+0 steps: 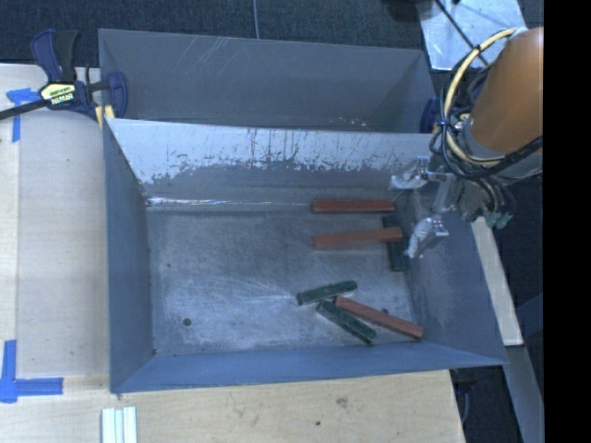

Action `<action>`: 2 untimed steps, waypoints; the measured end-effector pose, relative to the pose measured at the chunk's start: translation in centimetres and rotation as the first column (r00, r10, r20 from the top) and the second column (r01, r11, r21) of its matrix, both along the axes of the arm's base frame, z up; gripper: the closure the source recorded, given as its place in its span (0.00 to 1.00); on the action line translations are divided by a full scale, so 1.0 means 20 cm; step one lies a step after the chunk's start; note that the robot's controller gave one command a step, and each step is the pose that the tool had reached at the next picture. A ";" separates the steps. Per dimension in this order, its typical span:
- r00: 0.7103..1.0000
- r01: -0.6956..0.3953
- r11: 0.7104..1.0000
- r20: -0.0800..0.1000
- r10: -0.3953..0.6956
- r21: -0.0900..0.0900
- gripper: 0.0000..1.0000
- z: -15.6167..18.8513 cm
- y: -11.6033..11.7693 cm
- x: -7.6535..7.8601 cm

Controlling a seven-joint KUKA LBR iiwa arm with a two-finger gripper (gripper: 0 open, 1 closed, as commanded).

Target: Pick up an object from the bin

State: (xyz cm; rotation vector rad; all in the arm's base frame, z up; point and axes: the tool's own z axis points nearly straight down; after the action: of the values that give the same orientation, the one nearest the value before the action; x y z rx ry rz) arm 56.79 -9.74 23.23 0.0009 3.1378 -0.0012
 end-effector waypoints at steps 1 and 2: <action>1.000 0.000 1.000 0.000 0.000 0.000 0.00 0.00 0.00 0.00; 1.000 -0.001 1.000 0.008 0.001 -0.002 0.00 -0.21 0.02 0.02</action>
Offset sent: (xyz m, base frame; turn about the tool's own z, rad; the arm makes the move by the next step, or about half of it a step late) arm 0.0078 0.0203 -0.1623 -0.0060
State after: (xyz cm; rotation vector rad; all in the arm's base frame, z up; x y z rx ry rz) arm 57.20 -9.30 19.06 -0.0007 3.1298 -0.0037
